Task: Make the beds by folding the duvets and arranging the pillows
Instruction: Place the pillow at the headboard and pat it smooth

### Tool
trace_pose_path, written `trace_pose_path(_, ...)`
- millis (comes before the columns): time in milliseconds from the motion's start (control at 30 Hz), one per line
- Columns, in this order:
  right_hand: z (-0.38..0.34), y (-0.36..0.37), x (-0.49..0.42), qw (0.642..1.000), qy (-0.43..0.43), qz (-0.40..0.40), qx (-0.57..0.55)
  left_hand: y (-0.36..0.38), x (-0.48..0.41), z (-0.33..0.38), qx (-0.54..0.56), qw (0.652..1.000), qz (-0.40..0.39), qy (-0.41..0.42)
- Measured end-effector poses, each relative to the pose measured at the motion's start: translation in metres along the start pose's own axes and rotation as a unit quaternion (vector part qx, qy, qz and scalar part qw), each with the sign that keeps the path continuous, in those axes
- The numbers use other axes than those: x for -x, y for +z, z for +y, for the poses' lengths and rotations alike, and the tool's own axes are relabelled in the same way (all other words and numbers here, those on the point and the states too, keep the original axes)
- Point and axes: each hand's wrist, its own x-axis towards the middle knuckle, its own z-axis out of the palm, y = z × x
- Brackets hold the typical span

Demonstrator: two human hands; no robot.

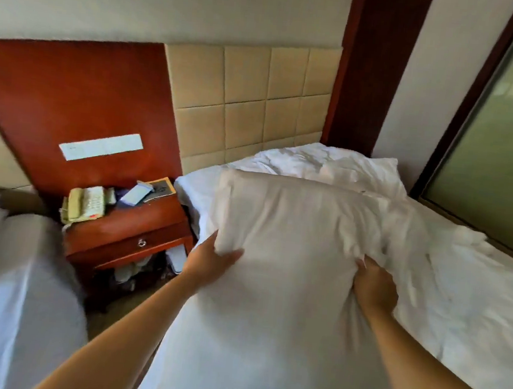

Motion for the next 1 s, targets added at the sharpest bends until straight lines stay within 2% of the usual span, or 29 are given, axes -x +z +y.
trace_pose_path(200, -0.173, 0.093, 0.034, 0.972, -0.207, -0.096, 0.049, -0.123, 0.04, -0.131, 0.084, 0.97, 0.174, -0.145)
trace_pose_path(333, -0.253, 0.165, 0.063, 0.938, -0.313, -0.147, 0.026, -0.167, 0.069, -0.2, 0.127, 0.929, 0.27, -0.221)
trace_pose_path(433, -0.306, 0.217, 0.073, 0.904, -0.385, -0.188, -0.012, -0.194, 0.077, -0.234, 0.111, 0.903, 0.334, -0.244)
trace_pose_path(600, -0.405, 0.298, 0.064, 0.858, -0.442, -0.254, -0.071, -0.236, 0.043, -0.279, 0.101, 0.869, 0.4, -0.274)
trace_pose_path(867, -0.585, 0.39, 0.027, 0.792, -0.51, -0.313, -0.121, -0.325, -0.051, -0.296, 0.127, 0.799, 0.498, -0.312)
trace_pose_path(1000, -0.651, 0.427, 0.034, 0.765, -0.527, -0.339, -0.147, -0.355, -0.075, -0.309, 0.116, 0.771, 0.529, -0.335)
